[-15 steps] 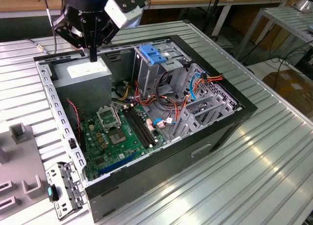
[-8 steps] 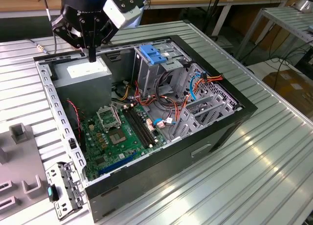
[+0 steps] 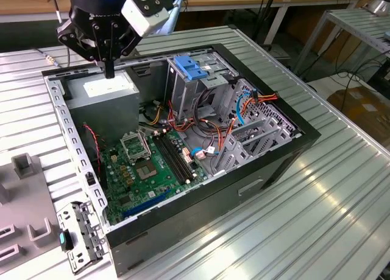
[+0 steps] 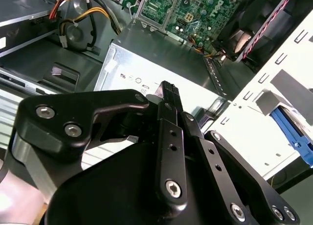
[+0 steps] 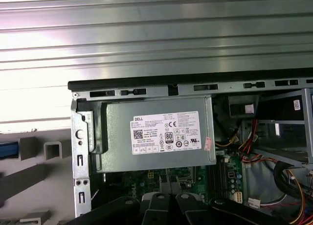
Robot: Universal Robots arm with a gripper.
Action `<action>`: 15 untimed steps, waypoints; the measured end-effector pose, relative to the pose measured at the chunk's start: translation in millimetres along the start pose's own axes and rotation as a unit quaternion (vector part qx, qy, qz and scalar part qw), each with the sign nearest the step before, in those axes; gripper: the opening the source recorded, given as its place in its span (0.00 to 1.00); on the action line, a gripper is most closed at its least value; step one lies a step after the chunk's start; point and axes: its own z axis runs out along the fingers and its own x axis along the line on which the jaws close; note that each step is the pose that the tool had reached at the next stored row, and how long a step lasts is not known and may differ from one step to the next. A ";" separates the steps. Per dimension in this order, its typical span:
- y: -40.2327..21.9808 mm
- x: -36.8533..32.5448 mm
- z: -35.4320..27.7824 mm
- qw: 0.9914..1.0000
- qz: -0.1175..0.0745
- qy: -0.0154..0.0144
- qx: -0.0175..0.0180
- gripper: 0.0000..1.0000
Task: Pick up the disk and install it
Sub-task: 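Reach for the disk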
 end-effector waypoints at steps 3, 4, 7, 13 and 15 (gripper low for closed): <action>-0.2 3.3 0.0 1.000 0.000 0.002 0.005 0.11; -0.3 4.5 0.0 1.000 0.000 0.003 0.007 0.11; -0.9 12.1 -0.2 1.000 0.000 0.005 0.012 0.11; -1.4 19.2 -0.3 1.000 0.000 0.008 0.012 0.11; -1.5 20.3 -0.3 1.000 0.000 0.008 0.012 0.11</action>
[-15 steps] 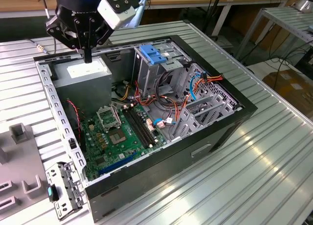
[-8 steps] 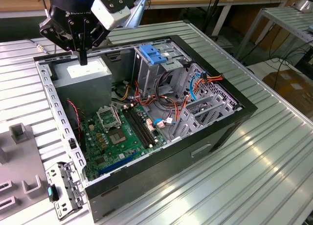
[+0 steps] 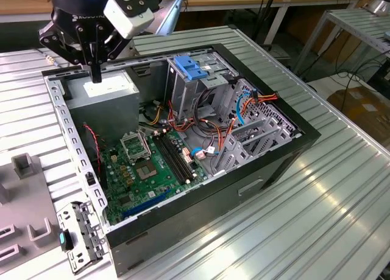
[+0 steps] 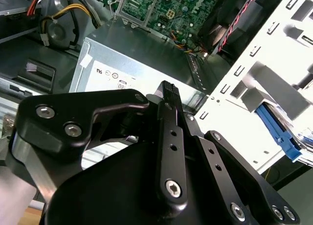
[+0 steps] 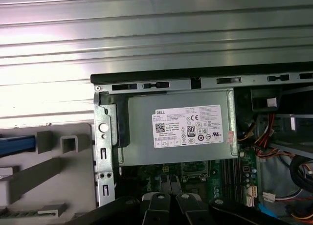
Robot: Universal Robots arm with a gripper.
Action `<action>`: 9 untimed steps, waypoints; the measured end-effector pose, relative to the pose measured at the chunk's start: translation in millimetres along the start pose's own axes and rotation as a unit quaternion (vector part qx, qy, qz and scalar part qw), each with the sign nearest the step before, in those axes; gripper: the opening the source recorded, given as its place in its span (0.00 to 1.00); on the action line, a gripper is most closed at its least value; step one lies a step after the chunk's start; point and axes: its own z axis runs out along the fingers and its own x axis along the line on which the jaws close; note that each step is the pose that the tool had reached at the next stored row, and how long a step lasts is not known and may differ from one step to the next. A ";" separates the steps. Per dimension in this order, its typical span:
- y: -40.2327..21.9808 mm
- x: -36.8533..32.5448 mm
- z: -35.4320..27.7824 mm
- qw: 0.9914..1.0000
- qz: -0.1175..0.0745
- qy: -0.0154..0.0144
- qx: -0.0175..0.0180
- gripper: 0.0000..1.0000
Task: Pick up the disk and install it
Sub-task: 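Reach for the disk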
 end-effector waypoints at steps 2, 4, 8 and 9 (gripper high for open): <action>-0.1 1.2 0.0 1.000 0.000 0.000 0.000 0.11; -0.2 2.7 0.0 1.000 0.000 0.000 0.000 0.11; -0.5 7.0 0.0 1.000 0.000 0.000 0.000 0.11; -0.6 7.7 0.0 1.000 0.000 0.000 0.000 0.11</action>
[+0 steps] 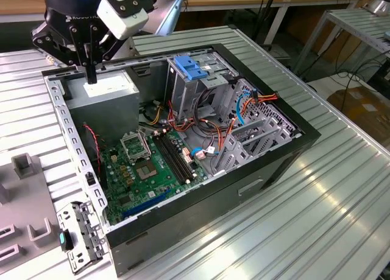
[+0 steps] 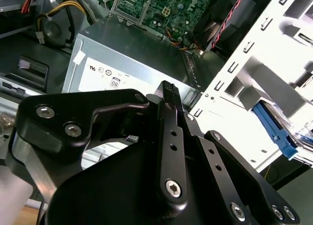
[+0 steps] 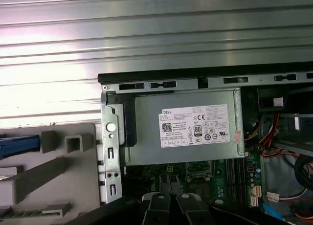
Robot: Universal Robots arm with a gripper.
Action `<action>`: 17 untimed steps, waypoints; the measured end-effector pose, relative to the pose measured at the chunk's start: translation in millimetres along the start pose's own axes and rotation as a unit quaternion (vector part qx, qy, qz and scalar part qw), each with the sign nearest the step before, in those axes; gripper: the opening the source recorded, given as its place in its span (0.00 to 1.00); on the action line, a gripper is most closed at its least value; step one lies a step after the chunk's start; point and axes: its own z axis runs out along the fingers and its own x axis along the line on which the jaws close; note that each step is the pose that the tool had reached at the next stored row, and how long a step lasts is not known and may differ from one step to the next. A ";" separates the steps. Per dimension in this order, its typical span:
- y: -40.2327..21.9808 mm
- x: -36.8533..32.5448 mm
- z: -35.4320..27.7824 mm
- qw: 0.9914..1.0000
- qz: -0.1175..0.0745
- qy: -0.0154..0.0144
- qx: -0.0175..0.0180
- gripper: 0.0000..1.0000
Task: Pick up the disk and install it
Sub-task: 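Reach for the disk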
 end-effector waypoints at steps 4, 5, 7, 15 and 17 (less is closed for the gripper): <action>-0.3 3.4 0.0 1.000 0.000 0.000 0.000 0.11; -0.3 4.5 0.0 1.000 0.000 0.000 0.000 0.11; -0.5 6.1 -0.1 1.000 0.000 0.000 0.000 0.11; -1.5 20.1 -0.1 1.000 0.000 0.000 0.000 0.11; -1.7 22.7 -0.1 1.000 0.000 0.000 0.000 0.11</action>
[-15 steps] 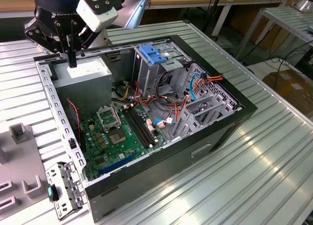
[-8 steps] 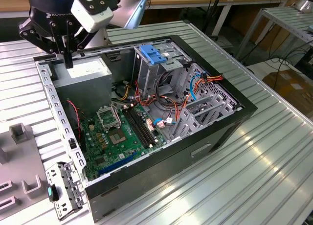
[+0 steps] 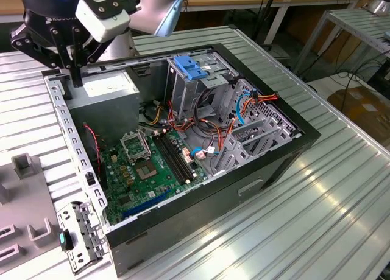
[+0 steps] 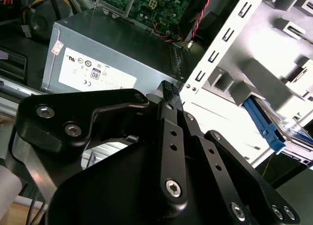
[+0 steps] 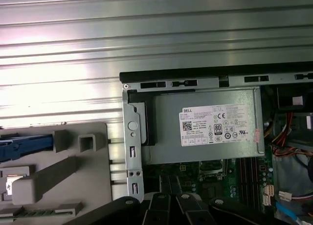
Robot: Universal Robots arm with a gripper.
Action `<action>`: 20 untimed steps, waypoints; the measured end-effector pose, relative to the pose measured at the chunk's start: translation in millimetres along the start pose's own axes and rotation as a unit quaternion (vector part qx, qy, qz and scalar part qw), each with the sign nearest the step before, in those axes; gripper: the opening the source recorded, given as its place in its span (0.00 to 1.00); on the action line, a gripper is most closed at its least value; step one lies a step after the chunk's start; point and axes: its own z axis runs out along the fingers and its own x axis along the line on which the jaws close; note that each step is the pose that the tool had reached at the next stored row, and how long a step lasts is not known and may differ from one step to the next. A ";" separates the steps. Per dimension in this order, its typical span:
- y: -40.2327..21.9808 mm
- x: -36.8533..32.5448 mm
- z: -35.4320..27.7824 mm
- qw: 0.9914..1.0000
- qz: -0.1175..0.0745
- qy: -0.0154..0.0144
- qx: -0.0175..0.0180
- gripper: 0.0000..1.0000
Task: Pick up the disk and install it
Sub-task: 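Reach for the disk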
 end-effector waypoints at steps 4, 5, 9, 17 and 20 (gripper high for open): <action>-0.3 3.9 0.0 1.000 0.000 0.000 0.000 0.11; -0.4 5.0 0.0 1.000 0.000 0.000 0.000 0.11; -0.7 9.8 0.0 1.000 0.000 0.000 0.000 0.11; -1.7 22.3 0.0 1.000 0.000 0.000 0.000 0.11; -2.1 28.7 0.0 1.000 0.000 0.000 0.000 0.11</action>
